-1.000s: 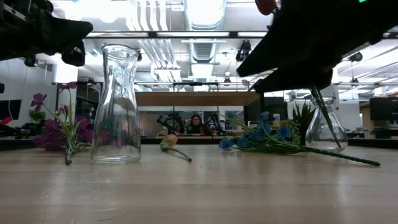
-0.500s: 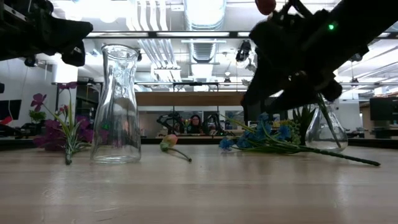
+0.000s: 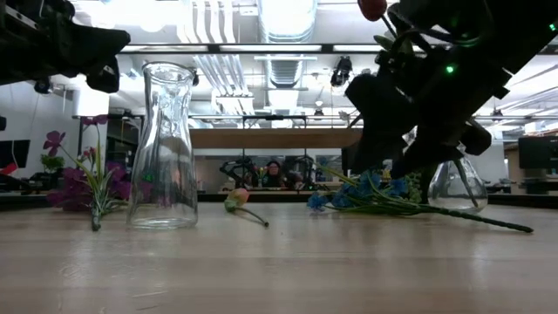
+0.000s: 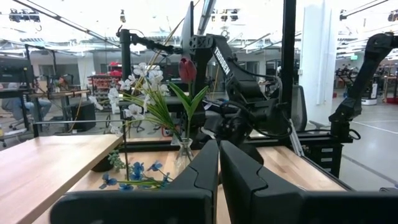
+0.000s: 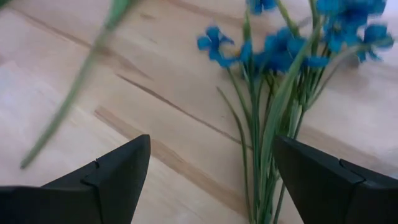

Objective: Pick and place flowers into a vace then onto a shelf
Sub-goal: Put the blue flowers into the right crystal vase

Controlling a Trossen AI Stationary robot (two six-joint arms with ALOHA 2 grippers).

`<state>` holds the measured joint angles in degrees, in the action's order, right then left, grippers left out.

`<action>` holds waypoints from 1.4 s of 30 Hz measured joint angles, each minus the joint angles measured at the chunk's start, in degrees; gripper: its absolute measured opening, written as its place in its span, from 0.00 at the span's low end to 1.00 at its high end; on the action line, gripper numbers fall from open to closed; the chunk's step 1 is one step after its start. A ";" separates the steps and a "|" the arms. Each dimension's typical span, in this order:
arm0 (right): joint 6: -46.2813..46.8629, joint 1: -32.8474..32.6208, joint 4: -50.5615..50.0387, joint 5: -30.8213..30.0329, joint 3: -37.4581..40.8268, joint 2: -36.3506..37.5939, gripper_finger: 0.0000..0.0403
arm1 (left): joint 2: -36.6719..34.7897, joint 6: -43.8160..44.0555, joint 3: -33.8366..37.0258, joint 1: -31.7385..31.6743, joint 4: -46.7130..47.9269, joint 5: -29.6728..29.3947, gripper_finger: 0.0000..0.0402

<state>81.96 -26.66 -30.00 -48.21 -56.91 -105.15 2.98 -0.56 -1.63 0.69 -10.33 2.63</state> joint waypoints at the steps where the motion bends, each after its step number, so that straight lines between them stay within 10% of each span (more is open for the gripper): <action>1: 0.38 0.33 -0.29 1.07 -0.02 -0.36 0.81 | 0.00 0.00 0.00 -0.02 0.00 0.00 0.00; 30: 0.62 3.20 -4.33 14.05 0.47 -1.85 0.80 | 0.00 0.02 0.00 -0.02 -0.13 0.00 0.00; 42: 0.28 3.20 -4.27 16.73 0.44 -1.79 0.41 | 0.00 0.02 0.00 -0.02 -0.02 0.00 0.00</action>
<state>82.24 -23.46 -34.27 -31.47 -56.47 -106.94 2.98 -0.54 -1.63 0.67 -10.35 2.63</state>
